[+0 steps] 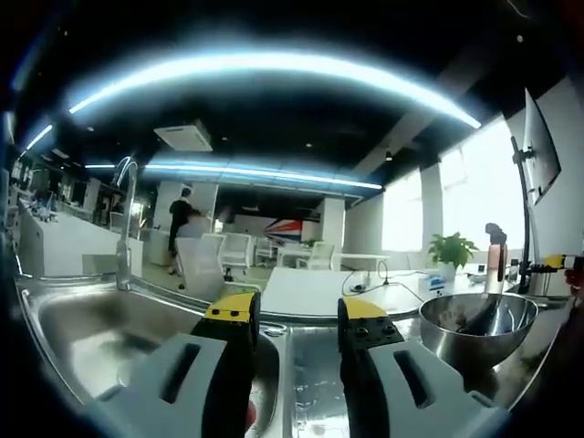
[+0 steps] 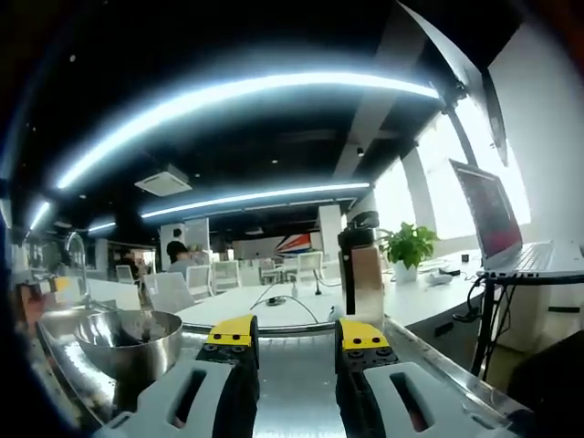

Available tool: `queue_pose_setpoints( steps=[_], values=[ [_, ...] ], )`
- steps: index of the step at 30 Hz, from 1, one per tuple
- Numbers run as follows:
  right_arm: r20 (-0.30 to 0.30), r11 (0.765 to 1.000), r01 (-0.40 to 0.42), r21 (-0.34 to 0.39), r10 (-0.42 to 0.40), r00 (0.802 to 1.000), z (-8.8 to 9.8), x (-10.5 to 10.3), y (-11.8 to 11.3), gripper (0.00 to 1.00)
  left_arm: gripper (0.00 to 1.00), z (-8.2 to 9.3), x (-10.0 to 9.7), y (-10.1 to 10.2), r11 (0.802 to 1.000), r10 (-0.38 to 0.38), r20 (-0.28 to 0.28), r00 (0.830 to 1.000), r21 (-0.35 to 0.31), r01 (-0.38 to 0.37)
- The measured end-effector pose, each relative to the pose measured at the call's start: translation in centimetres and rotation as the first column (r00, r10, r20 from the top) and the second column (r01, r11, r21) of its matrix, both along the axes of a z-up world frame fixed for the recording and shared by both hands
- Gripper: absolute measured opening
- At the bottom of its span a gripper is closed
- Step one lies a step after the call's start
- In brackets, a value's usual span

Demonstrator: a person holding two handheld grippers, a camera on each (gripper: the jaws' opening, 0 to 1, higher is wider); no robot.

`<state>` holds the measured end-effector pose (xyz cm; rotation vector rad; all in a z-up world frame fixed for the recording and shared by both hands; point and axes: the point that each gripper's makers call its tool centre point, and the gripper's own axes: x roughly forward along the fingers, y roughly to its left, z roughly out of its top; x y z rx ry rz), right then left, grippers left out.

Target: Pick up bowl with dirty water move over sink pour dirty water into sink return bowl to place

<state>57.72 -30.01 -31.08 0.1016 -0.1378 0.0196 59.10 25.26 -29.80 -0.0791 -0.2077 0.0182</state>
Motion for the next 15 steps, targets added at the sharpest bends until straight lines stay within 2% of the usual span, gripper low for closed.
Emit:
queue_pose_setpoints(
  steps=[15],
  values=[
    [0.0,1.0,0.011,-0.009,-0.011,1.0,0.98,-0.26,-0.36,0.28,0.33,0.53,-0.07,0.31,1.0,0.001,-0.009,1.0,0.012,-0.001]
  ],
)
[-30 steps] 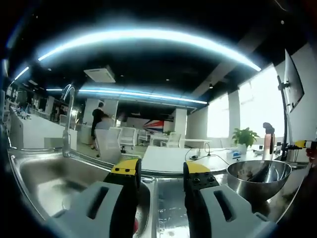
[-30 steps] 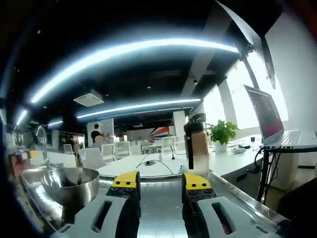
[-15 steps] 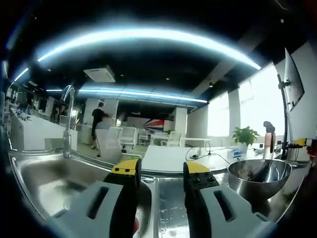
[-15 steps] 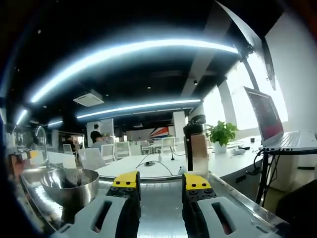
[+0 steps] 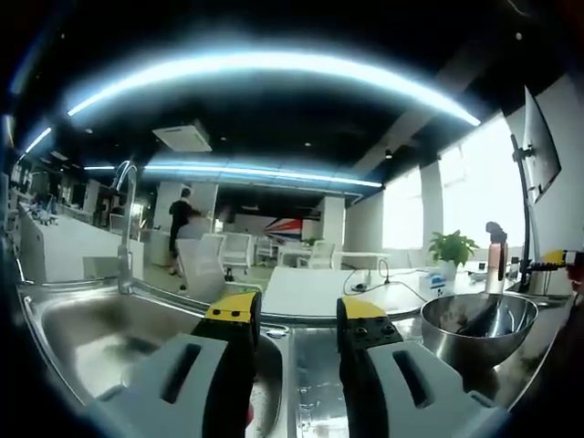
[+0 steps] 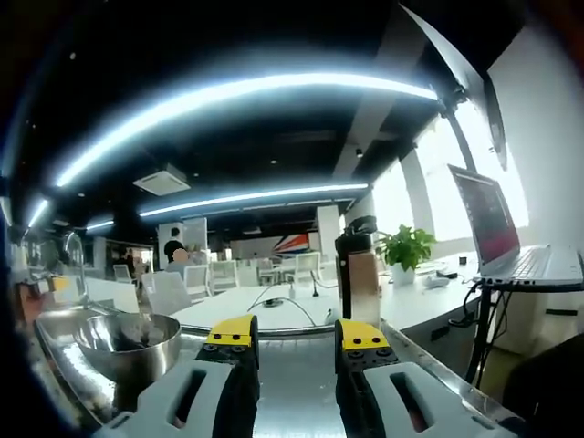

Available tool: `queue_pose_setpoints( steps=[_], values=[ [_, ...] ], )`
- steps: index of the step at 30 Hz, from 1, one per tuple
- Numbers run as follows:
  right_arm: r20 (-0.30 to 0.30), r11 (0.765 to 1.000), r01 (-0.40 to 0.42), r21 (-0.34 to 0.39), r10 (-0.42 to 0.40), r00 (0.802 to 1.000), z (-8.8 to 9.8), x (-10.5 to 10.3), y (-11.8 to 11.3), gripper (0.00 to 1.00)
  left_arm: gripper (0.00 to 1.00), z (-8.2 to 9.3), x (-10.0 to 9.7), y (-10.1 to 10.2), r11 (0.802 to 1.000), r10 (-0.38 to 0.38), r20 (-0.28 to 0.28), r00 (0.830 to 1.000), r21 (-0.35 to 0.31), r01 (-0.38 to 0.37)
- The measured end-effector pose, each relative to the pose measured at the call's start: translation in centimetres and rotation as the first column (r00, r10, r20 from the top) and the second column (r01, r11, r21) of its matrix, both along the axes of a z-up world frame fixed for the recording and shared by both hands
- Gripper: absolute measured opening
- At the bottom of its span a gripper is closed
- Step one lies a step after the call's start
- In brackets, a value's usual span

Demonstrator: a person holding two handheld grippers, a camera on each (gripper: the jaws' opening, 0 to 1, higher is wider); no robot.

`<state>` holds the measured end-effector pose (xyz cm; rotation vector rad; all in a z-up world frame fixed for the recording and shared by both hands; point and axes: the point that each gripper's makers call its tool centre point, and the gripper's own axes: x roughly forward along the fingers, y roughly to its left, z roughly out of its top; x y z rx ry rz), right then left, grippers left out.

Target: Pick up bowl with dirty water move over sink pour dirty water into sink return bowl to place

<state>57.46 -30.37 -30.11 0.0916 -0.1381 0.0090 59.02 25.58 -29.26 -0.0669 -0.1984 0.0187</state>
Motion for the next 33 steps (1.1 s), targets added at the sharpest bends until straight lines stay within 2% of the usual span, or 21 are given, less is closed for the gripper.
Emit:
queue_pose_setpoints(
  steps=[18,22,33],
  values=[
    [0.011,1.0,-0.004,-0.026,0.005,1.0,2.0,-0.6,0.1,0.28,0.33,1.1,0.0,-0.3,0.999,-0.013,-0.015,1.0,0.046,0.013],
    [0.015,0.999,-0.005,-0.049,0.006,1.0,2.7,-0.7,0.2,0.28,0.33,1.0,0.0,-0.3,0.999,-0.023,-0.032,0.999,0.045,0.024],
    [0.031,0.996,-0.022,-0.083,0.024,0.999,4.5,-0.5,1.0,0.28,0.33,2.1,0.2,-0.6,0.996,-0.037,-0.034,0.999,0.08,0.04]
  ],
)
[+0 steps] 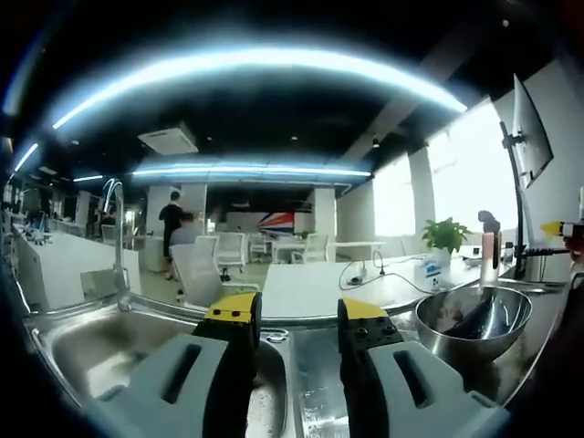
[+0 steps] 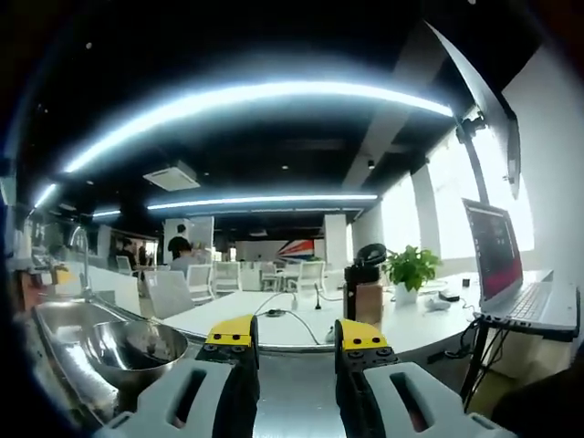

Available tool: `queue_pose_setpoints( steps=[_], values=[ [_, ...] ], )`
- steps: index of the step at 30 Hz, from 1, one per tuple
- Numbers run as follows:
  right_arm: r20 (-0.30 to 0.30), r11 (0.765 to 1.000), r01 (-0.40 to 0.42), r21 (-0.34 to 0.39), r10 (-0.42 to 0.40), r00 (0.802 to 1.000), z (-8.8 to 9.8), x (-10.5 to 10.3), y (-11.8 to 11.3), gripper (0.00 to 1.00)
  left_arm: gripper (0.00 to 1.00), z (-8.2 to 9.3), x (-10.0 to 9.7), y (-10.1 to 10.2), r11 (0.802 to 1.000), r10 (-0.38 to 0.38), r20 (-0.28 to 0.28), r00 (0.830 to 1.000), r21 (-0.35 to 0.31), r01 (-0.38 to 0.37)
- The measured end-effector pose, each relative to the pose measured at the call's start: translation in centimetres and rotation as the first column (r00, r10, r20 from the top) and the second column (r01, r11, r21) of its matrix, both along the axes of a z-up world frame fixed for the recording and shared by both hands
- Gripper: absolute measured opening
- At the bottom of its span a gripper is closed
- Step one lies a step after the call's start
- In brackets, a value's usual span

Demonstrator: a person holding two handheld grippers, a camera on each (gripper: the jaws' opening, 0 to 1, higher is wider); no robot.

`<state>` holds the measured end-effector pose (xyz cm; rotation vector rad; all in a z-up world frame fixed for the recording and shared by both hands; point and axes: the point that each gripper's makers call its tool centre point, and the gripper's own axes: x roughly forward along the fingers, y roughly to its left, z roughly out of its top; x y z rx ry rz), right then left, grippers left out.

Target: Pick up bowl with dirty water move over sink pour dirty water into sink return bowl to place

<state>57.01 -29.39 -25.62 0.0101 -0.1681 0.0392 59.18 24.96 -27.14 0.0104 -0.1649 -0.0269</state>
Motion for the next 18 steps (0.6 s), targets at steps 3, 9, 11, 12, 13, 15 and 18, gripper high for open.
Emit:
queue_pose_setpoints(
  steps=[3,9,11,12,13,15,18],
  values=[
    [0.004,1.0,-0.006,-0.007,0.006,1.0,0.4,0.1,0.3,0.28,0.33,0.2,0.0,0.0,1.0,-0.003,-0.005,1.0,0.001,0.003],
    [0.013,1.0,-0.019,-0.023,0.019,1.0,1.3,0.2,1.0,0.28,0.36,0.3,0.1,-0.1,1.0,-0.021,-0.013,1.0,-0.004,0.021],
    [0.016,0.999,-0.023,-0.024,0.024,1.0,1.5,0.3,1.2,0.28,0.36,0.3,0.1,-0.1,1.0,-0.024,-0.013,1.0,-0.005,0.024],
    [0.017,0.999,-0.025,-0.024,0.026,1.0,1.5,0.3,1.3,0.28,0.36,0.3,0.1,-0.2,1.0,-0.027,-0.014,1.0,-0.004,0.027],
    [0.016,0.999,-0.028,-0.026,0.029,0.999,1.6,0.4,1.5,0.28,0.36,0.3,0.1,-0.3,1.0,-0.031,-0.017,0.999,0.001,0.031],
    [0.016,0.999,-0.033,-0.029,0.033,0.999,1.7,0.5,1.7,0.28,0.36,0.3,0.2,-0.6,0.999,-0.038,-0.025,0.999,0.009,0.039],
    [0.018,0.999,-0.037,-0.033,0.038,0.999,2.0,0.5,2.0,0.28,0.36,0.5,0.3,-0.8,0.999,-0.045,-0.026,0.999,0.015,0.045]
  ],
)
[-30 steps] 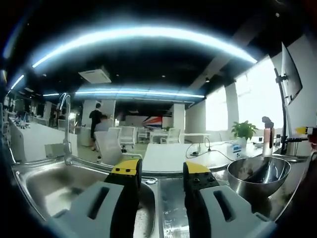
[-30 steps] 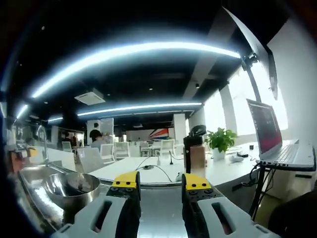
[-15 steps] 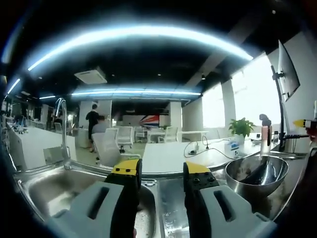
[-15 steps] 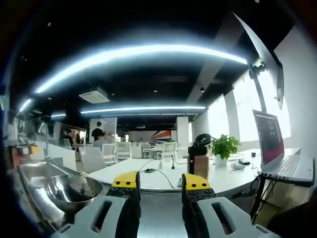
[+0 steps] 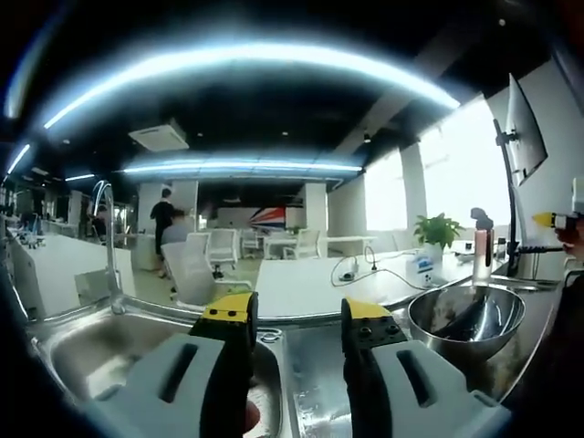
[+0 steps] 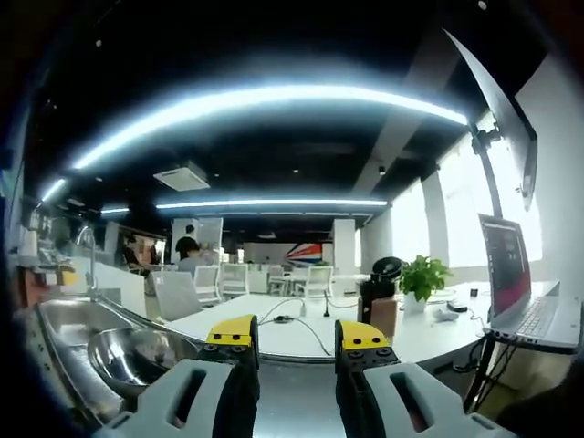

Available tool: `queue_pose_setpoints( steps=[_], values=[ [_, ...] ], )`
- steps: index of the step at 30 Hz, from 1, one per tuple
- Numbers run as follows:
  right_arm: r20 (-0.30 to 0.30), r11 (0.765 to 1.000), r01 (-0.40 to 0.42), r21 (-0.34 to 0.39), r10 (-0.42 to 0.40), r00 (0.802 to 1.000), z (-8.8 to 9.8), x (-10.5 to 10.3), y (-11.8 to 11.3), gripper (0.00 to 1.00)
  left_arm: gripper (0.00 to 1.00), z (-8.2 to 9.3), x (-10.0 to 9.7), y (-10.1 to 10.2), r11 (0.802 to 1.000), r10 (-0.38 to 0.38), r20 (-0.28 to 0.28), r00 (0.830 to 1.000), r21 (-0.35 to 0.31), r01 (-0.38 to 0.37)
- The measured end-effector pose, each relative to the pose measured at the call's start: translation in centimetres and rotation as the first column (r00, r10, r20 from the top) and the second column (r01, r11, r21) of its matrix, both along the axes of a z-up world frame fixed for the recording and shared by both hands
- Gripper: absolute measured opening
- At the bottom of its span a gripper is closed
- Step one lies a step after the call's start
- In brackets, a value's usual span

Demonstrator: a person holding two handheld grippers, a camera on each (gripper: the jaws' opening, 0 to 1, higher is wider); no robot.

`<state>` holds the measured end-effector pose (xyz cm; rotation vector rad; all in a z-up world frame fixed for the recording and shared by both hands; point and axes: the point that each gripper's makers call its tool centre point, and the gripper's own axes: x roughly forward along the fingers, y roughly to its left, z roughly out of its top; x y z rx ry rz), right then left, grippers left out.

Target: Pick up bowl with dirty water move over sink pour dirty water into sink return bowl to place

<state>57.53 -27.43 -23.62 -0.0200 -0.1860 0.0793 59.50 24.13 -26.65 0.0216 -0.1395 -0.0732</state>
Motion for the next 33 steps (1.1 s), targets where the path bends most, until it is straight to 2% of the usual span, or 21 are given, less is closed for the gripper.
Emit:
queue_pose_setpoints(
  steps=[13,15,16,28,33],
  values=[
    [-0.01,1.0,-0.018,-0.019,0.018,1.0,1.1,0.1,1.2,0.28,0.35,0.6,0.4,-1.0,0.999,-0.038,-0.019,0.999,0.036,0.038],
    [-0.011,0.999,-0.023,-0.025,0.023,1.0,1.3,0.1,1.4,0.28,0.35,1.0,0.4,-1.4,0.998,-0.063,-0.023,0.998,-0.028,0.063],
    [-0.01,0.999,-0.024,-0.027,0.024,1.0,1.5,0.1,1.5,0.28,0.35,1.2,0.4,-1.4,0.998,-0.064,-0.025,0.998,-0.029,0.063],
    [-0.004,0.996,-0.06,-0.067,0.06,0.998,3.5,0.3,3.4,0.28,0.35,2.5,0.8,-2.4,0.995,-0.083,-0.044,0.996,0.05,0.085],
    [-0.015,0.994,-0.075,-0.079,0.074,0.997,3.8,0.5,4.1,0.28,0.35,2.6,1.2,-3.2,0.989,-0.103,-0.077,0.992,0.098,0.111]
  ],
)
